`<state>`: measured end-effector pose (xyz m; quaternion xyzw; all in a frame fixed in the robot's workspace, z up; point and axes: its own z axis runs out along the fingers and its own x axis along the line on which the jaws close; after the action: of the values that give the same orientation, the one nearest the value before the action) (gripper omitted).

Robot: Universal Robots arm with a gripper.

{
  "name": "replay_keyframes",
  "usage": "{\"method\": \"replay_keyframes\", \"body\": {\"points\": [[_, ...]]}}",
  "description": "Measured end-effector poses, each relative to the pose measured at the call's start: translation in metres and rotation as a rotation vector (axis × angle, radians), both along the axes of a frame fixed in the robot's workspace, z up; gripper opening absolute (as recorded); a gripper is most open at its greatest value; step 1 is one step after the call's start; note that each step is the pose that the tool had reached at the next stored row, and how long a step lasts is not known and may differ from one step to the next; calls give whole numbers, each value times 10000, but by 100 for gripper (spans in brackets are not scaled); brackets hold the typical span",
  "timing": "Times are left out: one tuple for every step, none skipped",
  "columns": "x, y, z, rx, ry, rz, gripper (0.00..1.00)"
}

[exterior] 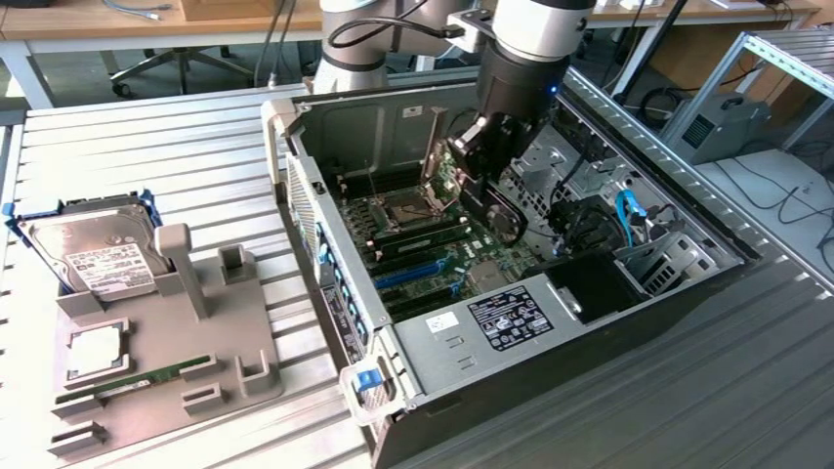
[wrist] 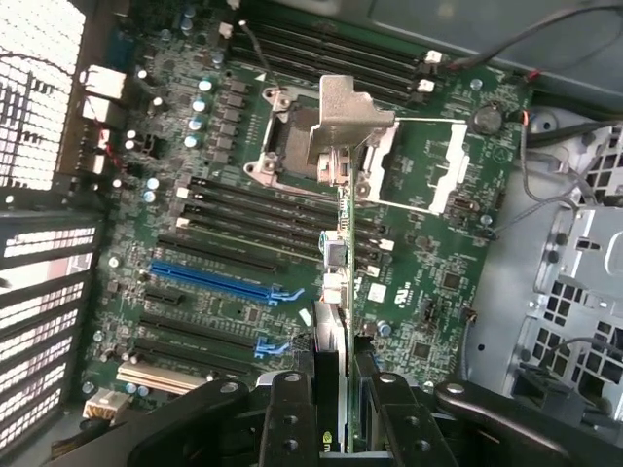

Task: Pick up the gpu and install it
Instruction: 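Pick up the gpu and move the gpu toward the slot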

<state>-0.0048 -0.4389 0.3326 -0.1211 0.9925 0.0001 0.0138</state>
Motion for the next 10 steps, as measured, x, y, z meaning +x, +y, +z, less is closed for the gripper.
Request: {"method": "replay_keyframes", "body": {"points": [[24, 6, -2, 0, 0, -35, 26], [50, 12, -3, -1, 0, -53, 26], [81, 19, -5, -1, 0, -72, 26], [115, 27, -7, -2, 0, -92, 26], [147, 35, -8, -3, 0, -111, 26], [184, 47, -10, -3, 0, -129, 26], [208, 56, -11, -4, 0, -136, 26], [233, 66, -12, -6, 0, -138, 26], [236, 66, -12, -5, 0, -139, 26], [237, 66, -12, -5, 0, -140, 26]]}}
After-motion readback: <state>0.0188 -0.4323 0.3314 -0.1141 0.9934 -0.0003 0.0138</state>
